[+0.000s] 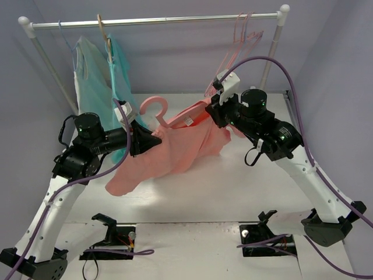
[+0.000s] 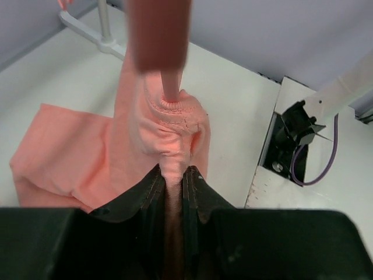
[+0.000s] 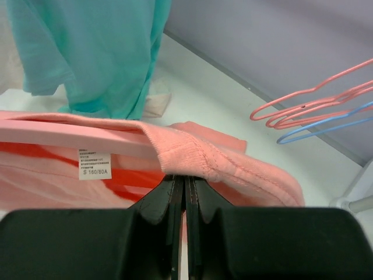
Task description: Place the t-shirt on the hanger
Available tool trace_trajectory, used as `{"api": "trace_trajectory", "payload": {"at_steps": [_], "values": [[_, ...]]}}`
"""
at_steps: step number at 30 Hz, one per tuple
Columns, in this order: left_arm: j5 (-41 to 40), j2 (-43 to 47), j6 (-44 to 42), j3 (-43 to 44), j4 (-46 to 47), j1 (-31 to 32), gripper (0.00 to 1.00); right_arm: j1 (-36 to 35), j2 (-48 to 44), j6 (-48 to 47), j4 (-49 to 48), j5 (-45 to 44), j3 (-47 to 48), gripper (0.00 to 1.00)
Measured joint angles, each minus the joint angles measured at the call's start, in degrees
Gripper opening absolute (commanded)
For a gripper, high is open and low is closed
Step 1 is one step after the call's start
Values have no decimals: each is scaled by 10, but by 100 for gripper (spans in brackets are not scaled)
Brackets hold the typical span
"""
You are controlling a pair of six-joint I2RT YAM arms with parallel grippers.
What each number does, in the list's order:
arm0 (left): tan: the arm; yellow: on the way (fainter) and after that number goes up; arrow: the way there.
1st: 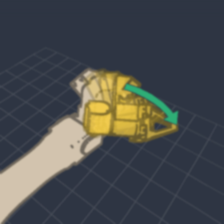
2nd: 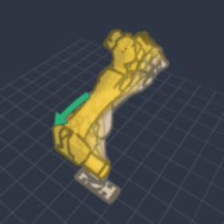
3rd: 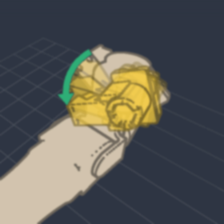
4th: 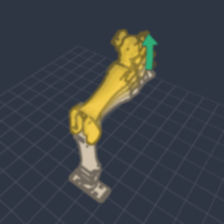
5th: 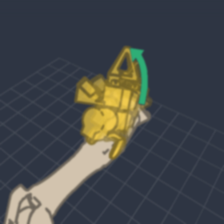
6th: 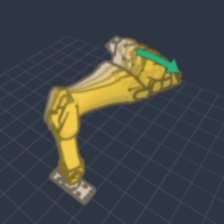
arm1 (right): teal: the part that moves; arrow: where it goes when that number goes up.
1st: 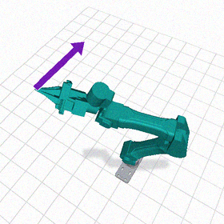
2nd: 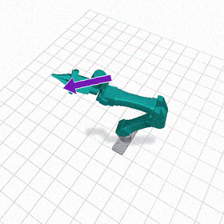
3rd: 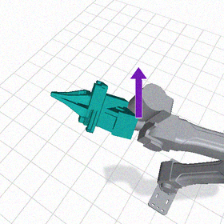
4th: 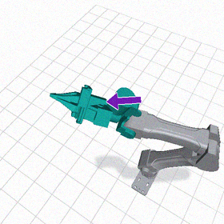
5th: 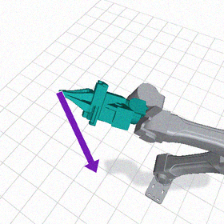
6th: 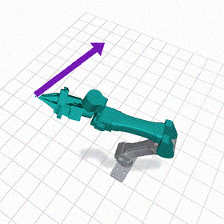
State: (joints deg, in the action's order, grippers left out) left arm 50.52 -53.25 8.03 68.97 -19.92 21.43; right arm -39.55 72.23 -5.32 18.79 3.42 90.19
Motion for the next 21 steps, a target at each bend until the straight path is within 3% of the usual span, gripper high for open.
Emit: {"api": "trace_trajectory", "payload": {"at_steps": [14, 21], "values": [[35, -46, -72, 21, -129, 1, 0, -4, -40, -52, 61, 137, -4, 0], [41, -65, -54, 24, -94, 4, 0, -15, -40, -53, 73, 178, -7, 0]]}}
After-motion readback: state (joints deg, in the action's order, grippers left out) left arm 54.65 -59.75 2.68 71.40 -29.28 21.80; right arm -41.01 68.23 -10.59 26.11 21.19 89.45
